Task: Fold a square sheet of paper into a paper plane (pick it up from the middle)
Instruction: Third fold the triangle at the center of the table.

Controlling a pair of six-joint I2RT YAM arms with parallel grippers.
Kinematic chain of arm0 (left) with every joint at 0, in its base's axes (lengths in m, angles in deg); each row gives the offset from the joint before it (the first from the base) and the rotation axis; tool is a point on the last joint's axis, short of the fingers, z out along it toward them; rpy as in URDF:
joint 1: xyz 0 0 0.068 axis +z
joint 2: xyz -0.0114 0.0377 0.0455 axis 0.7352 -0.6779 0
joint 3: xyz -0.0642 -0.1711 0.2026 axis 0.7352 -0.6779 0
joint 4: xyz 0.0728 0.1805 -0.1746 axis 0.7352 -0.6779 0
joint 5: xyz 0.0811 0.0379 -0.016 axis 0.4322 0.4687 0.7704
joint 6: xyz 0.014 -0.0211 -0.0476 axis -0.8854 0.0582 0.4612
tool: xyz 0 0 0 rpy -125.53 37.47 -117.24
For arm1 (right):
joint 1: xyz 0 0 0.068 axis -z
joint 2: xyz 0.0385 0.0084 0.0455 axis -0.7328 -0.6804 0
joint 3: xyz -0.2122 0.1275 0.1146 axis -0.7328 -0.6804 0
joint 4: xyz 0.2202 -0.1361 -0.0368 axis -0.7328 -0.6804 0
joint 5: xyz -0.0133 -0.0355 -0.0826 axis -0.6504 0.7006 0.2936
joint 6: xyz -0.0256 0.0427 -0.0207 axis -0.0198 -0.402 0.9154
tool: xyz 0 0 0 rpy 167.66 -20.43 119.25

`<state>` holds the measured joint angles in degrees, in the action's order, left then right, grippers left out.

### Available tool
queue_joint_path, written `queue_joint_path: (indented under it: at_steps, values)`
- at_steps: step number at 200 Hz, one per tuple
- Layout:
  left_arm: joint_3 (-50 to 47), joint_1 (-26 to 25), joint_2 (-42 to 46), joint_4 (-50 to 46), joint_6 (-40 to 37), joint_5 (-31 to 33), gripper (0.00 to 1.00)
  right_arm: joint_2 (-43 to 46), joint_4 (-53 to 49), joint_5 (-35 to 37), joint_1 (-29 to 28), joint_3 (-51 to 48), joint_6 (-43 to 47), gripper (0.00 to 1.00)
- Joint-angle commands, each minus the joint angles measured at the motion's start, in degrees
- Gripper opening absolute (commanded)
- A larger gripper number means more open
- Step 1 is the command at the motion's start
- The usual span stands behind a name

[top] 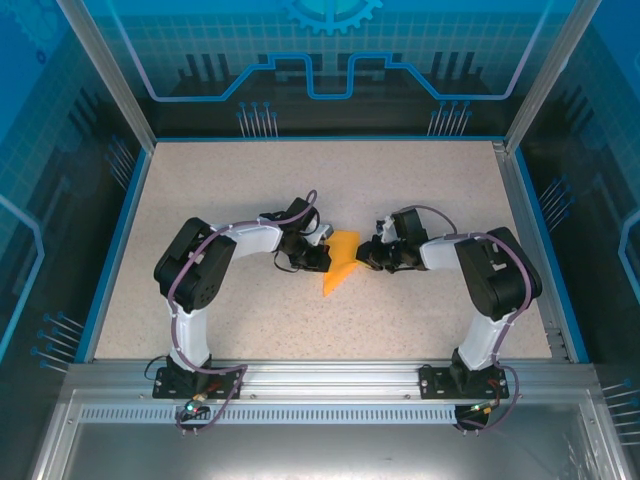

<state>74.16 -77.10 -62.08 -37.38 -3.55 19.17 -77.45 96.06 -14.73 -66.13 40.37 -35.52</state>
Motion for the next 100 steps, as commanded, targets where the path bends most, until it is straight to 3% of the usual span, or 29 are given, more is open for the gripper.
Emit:
queue_joint_path:
  at_steps: [1, 45, 100]
  values:
    - [0.3, -0.1, -1.6, -2.8, -0.9, 0.4, 0.04, -2.0, -1.0, 1.5, 0.5, -0.2, 1.5, 0.11]
    - [0.4, -0.1, -1.7, -2.8, -1.0, 0.3, 0.04, -1.4, -4.3, 3.4, 0.5, 0.8, 2.6, 0.11]
    - [0.5, -0.1, -1.6, -3.0, -0.9, 0.3, 0.04, 5.3, -5.8, 0.6, -0.6, 1.8, 3.3, 0.13]
